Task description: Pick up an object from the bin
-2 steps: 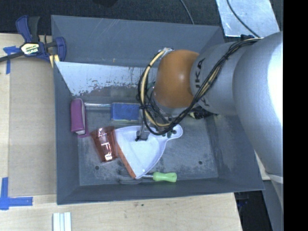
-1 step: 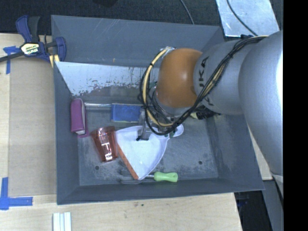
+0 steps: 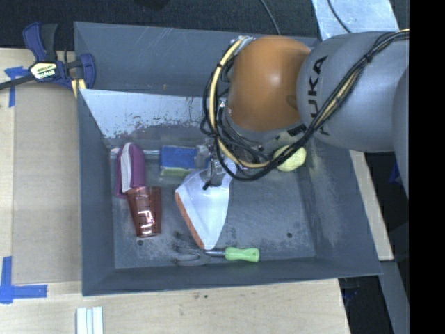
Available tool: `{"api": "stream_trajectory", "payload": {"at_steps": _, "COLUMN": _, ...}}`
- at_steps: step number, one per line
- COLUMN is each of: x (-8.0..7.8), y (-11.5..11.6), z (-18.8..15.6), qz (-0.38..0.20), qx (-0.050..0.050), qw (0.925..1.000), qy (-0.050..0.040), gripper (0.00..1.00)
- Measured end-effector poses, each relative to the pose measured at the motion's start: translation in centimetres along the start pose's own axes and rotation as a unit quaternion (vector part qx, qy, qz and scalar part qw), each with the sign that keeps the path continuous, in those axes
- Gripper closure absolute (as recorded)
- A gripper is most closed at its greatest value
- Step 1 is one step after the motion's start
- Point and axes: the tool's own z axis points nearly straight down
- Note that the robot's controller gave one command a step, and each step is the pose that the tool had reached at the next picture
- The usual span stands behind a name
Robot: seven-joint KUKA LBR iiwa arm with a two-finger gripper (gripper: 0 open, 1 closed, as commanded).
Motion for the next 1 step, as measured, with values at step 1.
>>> {"api": "stream_trajectory", "payload": {"at_steps": 1, "x": 0.7, "y": -1.5, "z": -3.79, "qz": 0.111, "qx": 0.001, "qw": 0.9938, "qy": 0.0042, "gripper": 1.0}}
